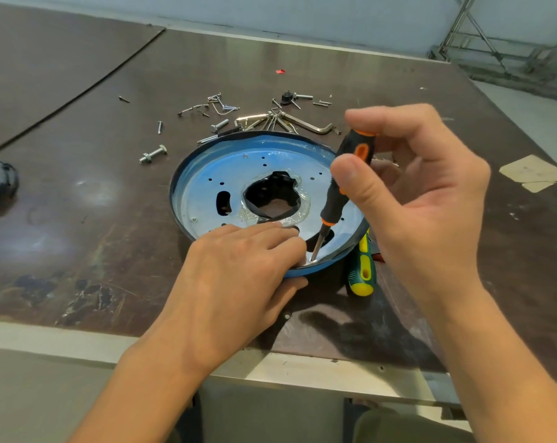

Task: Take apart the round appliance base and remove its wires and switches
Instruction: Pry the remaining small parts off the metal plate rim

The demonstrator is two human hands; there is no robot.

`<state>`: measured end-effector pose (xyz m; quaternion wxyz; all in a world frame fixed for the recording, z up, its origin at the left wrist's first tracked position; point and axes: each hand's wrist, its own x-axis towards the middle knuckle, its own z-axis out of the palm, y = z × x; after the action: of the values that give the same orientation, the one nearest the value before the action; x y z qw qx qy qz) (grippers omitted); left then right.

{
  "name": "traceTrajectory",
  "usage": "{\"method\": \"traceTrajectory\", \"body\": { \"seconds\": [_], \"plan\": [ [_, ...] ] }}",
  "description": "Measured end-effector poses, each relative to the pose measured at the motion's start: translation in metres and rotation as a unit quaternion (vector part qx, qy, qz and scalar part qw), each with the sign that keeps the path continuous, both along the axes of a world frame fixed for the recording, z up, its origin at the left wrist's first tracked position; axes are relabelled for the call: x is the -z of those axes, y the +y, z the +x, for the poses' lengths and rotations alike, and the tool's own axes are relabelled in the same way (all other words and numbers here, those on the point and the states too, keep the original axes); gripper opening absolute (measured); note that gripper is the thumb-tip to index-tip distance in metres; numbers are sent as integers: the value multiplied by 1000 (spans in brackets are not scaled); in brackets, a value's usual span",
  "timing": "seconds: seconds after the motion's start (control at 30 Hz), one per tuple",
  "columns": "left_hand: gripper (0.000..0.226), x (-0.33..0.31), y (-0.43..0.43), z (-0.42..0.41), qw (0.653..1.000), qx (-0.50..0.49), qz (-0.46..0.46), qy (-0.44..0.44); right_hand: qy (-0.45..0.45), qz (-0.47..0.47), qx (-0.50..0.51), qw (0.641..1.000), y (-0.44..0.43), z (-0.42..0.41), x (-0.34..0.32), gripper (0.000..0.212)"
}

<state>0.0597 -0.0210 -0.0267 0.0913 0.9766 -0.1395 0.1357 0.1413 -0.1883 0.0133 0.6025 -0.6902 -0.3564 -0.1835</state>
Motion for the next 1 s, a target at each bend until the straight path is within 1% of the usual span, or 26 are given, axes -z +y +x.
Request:
{"method": "traceTrajectory", "body": {
  "seconds": [0.2, 0.3, 0.43, 0.57, 0.67, 0.7, 0.83, 0.93, 1.0],
  "plan": [
    [15, 0, 0, -1, 1000, -1, -2, -12, 15, -3, -47, 999, -3, 4, 1, 29],
    [16, 1, 1, -1, 1000, -5, -5, -9, 19, 13, -41, 999, 1, 0, 1, 25],
    [17, 2, 0, 0, 1000, -6, -2, -11, 17, 28, -22, 999, -1, 3, -2, 25],
    [17, 2, 0, 0, 1000, -7, 0, -10, 35, 35, -51, 997, -4, 5, 0, 32],
    [16, 2, 1, 0, 1000, -6, -1, -10, 37, 32, -55, 997, 0, -1, 0, 21],
    [16, 2, 1, 0, 1000, -5, -1, -11, 37, 28, -48, 998, 1, -2, -2, 20],
    [17, 1, 0, 0, 1000, -3, -2, -14, 33, 20, -15, 999, -1, 2, -7, 28],
    [18, 1, 0, 0, 1000, -2, -3, -13, 61, 29, -44, 997, -4, 3, -6, 29],
    [17, 1, 0, 0, 1000, -3, -1, -13, 67, 43, -57, 995, -3, 1, -5, 25]
  ]
}}
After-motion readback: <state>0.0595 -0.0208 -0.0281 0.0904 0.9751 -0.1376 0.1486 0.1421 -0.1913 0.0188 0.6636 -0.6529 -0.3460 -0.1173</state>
